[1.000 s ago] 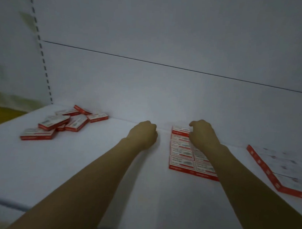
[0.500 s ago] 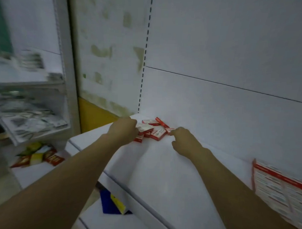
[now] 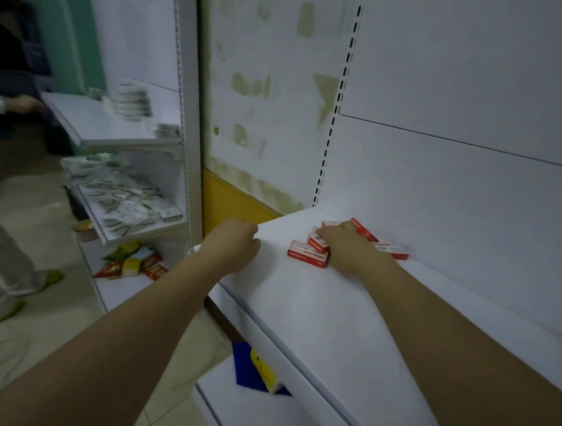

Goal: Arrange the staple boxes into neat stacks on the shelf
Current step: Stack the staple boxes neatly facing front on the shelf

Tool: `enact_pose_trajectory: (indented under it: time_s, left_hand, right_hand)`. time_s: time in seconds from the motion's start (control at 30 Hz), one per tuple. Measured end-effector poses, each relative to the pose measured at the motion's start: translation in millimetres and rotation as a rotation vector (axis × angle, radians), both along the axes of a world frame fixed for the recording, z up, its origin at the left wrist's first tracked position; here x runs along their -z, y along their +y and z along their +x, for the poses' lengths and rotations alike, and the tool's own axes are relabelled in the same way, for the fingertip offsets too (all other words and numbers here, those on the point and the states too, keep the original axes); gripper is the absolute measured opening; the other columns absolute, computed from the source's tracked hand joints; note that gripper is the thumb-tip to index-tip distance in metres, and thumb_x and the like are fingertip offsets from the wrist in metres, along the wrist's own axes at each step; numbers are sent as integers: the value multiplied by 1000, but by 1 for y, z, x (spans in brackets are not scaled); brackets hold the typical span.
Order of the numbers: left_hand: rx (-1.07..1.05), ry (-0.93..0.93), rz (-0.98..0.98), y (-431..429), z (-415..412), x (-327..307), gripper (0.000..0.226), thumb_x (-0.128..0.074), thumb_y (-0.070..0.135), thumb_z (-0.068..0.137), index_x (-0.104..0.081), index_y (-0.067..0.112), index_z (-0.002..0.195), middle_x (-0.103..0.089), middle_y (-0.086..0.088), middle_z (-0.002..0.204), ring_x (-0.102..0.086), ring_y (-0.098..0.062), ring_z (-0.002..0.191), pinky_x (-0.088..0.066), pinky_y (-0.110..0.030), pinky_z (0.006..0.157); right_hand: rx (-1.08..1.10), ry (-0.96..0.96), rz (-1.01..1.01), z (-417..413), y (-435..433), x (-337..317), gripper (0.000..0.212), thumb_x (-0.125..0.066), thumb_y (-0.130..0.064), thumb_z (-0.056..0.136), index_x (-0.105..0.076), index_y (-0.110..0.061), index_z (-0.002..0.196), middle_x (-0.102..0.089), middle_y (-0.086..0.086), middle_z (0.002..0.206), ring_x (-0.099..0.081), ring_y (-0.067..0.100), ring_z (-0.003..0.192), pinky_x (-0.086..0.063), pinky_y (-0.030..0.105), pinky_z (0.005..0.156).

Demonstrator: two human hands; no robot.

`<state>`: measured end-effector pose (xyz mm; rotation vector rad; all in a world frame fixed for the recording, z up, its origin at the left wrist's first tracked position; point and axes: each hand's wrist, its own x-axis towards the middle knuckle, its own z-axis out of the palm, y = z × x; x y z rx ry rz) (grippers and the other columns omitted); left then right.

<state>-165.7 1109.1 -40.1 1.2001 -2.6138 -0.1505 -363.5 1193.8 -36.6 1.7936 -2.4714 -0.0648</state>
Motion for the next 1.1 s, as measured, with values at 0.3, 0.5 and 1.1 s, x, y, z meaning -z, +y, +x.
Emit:
enact_pose_trajectory:
  time_s: [0.3, 0.5, 1.1]
  left_hand:
    - [68, 35, -9, 14, -31, -8, 34, -41, 25, 98, -55, 10, 125, -58, -9, 123, -55, -24, 109, -46, -29, 86]
    - [310, 99, -48, 68, -109, -17, 32, -46, 23, 95, -59, 10, 122, -58, -10, 123, -54, -27, 111, -44, -35, 93]
    - [1059, 338, 122, 309, -260, 13, 41, -56, 12, 88, -52, 16, 129, -54, -2, 127, -52, -19, 114, -41, -27, 96]
  right_hand:
    - [-5, 19, -59, -22, 39, -9, 48, -53, -21, 91, -42, -20, 138, -37, 12, 138, -35, 29, 125, -36, 39, 104]
    - [159, -61, -128, -59, 128, -23, 46, -56, -17, 88, -46, -16, 133, -43, 10, 121, -41, 27, 114, -42, 39, 93]
    - [704, -296, -430, -97, 386, -13, 44, -75, -35, 75, -59, -17, 112, -57, -2, 100, -55, 14, 88, -42, 19, 68]
